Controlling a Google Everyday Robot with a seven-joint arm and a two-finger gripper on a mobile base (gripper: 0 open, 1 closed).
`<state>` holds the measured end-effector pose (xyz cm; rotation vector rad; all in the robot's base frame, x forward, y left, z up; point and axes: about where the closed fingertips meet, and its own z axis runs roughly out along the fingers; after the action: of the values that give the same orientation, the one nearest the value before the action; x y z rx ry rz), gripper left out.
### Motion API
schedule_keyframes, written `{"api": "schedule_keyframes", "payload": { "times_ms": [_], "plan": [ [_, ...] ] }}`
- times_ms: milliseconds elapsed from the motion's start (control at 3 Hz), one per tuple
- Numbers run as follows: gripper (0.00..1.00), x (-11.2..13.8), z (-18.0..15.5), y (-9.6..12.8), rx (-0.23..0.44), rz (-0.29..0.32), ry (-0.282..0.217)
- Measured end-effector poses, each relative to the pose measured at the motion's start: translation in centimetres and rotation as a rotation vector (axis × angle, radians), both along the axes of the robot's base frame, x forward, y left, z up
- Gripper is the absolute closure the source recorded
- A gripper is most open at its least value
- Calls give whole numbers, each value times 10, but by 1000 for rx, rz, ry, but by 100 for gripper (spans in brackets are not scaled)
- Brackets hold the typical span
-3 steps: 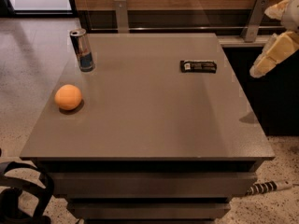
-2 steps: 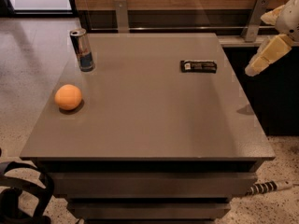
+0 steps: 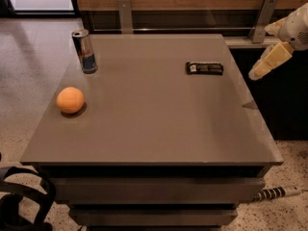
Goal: Move rxbar chocolate near orange
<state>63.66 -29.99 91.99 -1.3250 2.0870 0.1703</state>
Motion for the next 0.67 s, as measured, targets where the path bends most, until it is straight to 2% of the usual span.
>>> {"api": "schedule_keyframes", "payload": {
  "times_ms": [333,667],
  "plan": [
    [0,19,-10,3,39,21,11],
    [0,46,-28,7,112,54,16]
  ]
}}
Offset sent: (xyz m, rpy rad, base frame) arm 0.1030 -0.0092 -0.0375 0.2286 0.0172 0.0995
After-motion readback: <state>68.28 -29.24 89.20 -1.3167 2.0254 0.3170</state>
